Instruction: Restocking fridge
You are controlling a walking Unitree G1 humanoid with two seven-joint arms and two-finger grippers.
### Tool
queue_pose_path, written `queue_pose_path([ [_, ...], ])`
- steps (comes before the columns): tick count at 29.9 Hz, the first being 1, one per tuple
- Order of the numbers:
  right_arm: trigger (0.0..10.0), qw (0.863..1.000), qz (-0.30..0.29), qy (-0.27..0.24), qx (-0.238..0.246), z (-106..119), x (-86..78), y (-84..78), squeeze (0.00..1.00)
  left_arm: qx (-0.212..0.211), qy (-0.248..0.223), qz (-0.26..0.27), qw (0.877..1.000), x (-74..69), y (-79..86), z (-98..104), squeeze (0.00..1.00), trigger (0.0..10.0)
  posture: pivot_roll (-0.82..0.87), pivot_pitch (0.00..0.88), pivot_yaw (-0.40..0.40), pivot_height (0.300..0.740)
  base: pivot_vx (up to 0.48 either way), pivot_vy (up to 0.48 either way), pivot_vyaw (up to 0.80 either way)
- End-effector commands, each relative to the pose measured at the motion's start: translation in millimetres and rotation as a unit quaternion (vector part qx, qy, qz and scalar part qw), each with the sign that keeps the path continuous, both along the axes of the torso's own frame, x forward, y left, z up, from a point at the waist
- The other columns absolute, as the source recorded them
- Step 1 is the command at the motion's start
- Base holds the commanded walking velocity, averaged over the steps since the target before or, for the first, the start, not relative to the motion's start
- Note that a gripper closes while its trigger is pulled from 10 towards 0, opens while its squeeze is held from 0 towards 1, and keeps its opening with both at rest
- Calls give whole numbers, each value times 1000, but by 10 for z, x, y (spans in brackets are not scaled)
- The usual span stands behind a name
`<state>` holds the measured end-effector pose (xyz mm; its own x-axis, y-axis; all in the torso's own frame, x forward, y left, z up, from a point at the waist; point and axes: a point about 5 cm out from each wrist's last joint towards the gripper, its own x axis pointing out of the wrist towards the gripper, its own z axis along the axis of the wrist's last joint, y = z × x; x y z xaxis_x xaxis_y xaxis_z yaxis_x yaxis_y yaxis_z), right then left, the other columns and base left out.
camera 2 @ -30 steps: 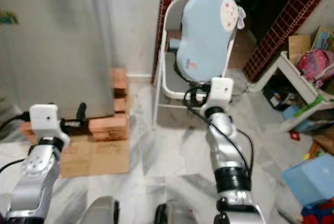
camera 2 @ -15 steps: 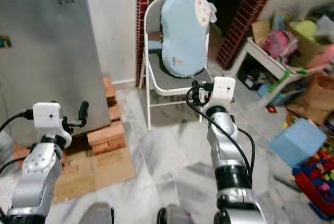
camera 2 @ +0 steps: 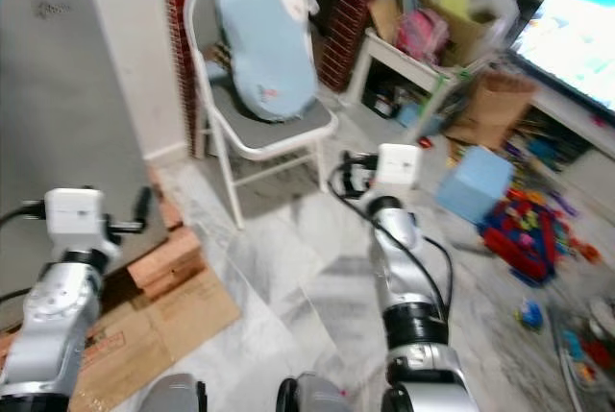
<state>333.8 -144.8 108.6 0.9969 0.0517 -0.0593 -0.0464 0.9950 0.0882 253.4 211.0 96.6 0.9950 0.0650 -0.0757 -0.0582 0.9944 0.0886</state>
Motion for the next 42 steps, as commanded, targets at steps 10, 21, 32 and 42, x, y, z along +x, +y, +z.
queue_pose_path([
  [10,10000,999,-47,-5,-5,-9,-54,-244,0,8,4,-55,998,13,-121,64,0,10000,126,123,-61,740,0,0,-800],
  [21,10000,996,-86,-15,-6,-15,-172,-381,0,52,1,-122,991,142,-209,164,0,10000,80,140,4,740,0,0,-582],
  [32,10000,996,-86,-13,-10,-17,-207,-376,0,87,-6,-126,988,228,-196,173,0,10000,57,135,-8,740,0,0,0],
  [42,10000,998,-59,-2,-8,-79,-94,-255,0,79,11,-120,990,201,-239,-2,0,10000,84,59,-24,740,0,0,0],
])
